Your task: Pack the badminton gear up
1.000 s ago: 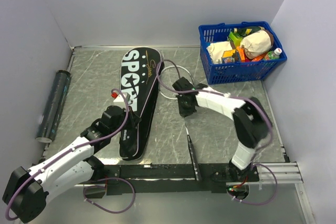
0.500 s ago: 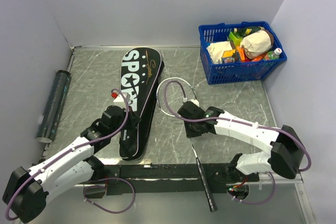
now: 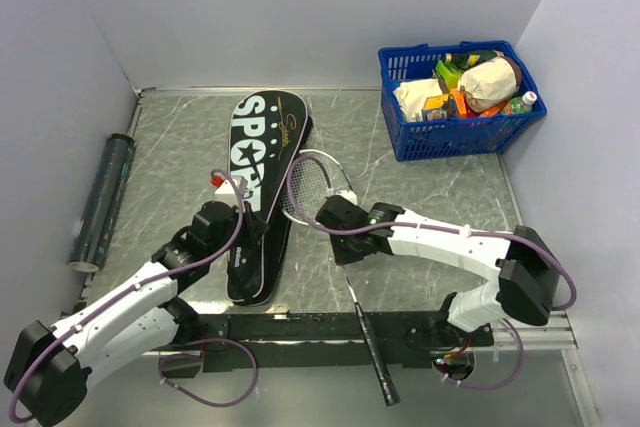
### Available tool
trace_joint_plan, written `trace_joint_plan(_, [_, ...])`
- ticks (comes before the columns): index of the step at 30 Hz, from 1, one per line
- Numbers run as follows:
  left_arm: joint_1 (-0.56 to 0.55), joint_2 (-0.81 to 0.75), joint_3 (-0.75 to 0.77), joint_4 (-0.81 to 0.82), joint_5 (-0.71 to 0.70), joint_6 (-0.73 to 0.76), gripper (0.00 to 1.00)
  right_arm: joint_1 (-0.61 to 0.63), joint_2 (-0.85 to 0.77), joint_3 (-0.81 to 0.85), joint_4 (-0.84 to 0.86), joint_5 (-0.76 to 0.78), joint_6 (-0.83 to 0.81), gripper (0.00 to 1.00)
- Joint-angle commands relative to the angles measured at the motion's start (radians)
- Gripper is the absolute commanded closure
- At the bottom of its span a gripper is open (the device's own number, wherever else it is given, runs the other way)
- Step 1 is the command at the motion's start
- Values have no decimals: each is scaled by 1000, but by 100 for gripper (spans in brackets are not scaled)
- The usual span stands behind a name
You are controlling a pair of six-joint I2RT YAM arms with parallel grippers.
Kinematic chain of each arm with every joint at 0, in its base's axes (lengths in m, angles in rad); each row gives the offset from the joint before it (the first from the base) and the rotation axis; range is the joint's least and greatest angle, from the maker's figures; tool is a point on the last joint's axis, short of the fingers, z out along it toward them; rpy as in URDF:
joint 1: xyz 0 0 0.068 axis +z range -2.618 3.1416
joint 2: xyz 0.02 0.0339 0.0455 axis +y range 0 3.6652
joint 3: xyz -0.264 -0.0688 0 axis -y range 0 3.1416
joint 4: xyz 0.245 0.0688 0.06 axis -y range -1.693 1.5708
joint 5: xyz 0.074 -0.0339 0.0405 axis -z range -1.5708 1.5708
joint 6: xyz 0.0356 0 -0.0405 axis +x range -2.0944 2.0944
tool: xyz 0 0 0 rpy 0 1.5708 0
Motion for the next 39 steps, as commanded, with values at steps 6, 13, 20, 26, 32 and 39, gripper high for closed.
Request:
trace_joint_plan(6, [-3, -48, 35, 43, 36, 2, 99, 10, 145, 169, 125, 18, -5, 100])
trace_joint_plan(13, [-3, -44, -10, 77, 75, -26, 99, -22, 398, 425, 144, 97, -78, 100])
trace_joint_plan(20, [-2, -42, -18, 68, 96, -11, 99, -132, 529, 551, 234, 98, -100, 100])
trace_joint_plan(26, [-2, -44, -15, 76, 108, -27, 99, -232, 641, 656, 300, -9, -59, 100])
trace_joint_plan(32, [-2, -27, -38, 119, 131, -43, 99, -261, 779, 789, 348, -77, 6, 100])
trace_joint_plan(39, [-2, 11, -40, 154, 151, -49, 99, -264, 814, 748, 444, -98, 78, 99])
